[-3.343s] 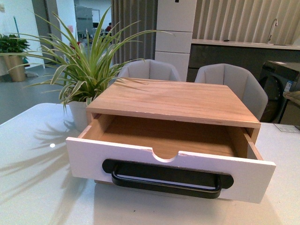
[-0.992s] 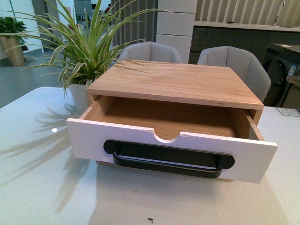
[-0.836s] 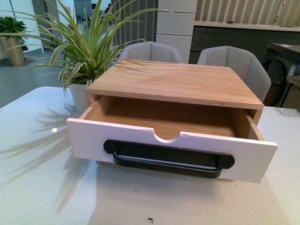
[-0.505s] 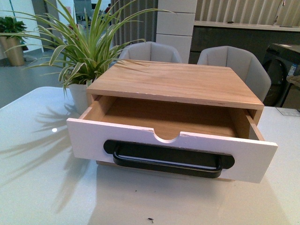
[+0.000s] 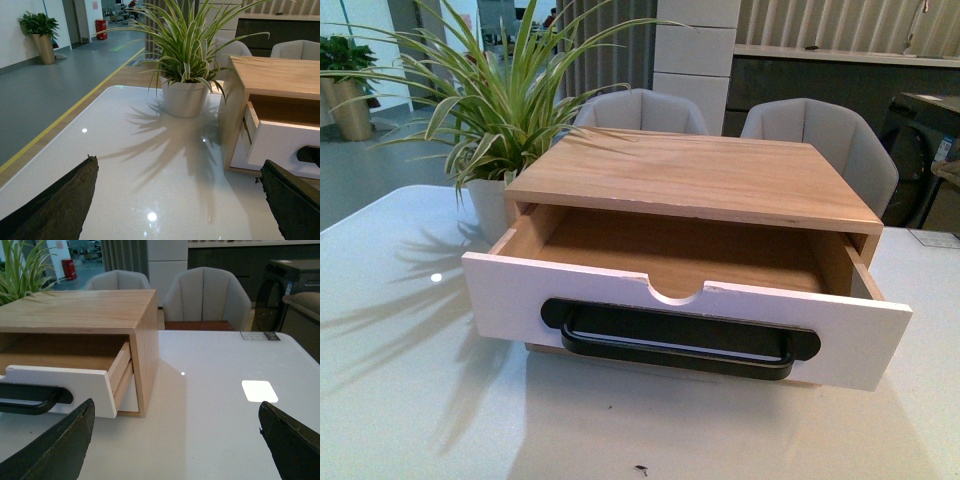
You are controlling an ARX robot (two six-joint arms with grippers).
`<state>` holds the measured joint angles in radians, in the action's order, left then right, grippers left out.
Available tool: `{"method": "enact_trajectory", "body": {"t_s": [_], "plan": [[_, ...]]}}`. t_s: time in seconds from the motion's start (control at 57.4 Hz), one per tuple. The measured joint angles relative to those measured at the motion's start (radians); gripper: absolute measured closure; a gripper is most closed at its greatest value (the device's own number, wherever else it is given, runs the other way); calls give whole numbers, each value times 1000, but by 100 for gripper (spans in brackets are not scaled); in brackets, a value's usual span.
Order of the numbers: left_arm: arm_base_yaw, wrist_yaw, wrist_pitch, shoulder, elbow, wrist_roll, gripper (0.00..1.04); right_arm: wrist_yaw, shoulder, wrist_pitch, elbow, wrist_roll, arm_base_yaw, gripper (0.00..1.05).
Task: Pull drawer
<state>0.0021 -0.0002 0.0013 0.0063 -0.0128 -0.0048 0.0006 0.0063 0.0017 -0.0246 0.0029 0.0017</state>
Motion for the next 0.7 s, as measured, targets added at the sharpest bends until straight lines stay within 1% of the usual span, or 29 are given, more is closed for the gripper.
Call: {"method": "enact_trajectory", "body": {"t_s": [0.696], "plan": [[0, 0, 0, 0, 0, 0, 7, 0, 0, 0, 0, 0, 0, 9]]}}
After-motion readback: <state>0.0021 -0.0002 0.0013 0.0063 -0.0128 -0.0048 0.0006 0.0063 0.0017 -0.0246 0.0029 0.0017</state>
